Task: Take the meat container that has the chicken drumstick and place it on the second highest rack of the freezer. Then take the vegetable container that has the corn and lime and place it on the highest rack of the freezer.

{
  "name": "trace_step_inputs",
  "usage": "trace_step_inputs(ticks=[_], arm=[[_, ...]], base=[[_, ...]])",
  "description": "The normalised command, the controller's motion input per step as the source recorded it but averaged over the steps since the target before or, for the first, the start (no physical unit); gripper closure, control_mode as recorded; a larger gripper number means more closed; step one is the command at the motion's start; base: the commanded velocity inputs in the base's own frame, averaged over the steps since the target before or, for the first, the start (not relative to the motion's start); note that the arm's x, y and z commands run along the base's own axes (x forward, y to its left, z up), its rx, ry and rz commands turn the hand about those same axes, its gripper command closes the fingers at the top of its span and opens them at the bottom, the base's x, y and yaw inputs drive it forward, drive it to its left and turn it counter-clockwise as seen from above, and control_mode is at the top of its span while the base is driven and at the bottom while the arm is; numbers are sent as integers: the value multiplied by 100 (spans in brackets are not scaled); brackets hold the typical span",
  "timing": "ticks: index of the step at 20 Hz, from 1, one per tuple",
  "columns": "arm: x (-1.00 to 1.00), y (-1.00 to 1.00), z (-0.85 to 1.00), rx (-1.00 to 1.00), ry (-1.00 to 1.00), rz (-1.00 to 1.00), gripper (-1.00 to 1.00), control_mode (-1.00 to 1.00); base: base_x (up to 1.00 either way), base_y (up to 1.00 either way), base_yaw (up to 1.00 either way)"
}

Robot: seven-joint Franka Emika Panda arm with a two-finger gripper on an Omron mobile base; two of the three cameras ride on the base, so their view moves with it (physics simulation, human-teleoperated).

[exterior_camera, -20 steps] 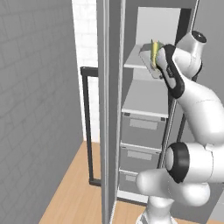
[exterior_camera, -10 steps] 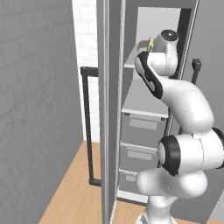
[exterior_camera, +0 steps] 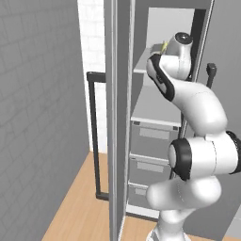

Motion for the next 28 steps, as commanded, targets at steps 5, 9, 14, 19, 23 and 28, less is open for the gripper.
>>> trace_step_inputs(ticks=[5, 9, 14, 19, 23, 28], arm=[[48, -19, 1, 2, 3, -14, 100, -100], [38, -5, 9, 5, 3, -2, 100, -100], [40, -2, 14, 0, 4, 0, 100, -100], [37, -19, 8, 3, 2, 0, 100, -100], [47, -22, 1, 5, 4, 0, 100, -100], [63, -12, 0, 1, 7, 0, 100, -100]], base=[[0, 0, 0], [0, 0, 0], [0, 0, 0], [0, 0, 0], [0, 0, 0], [0, 0, 0]])
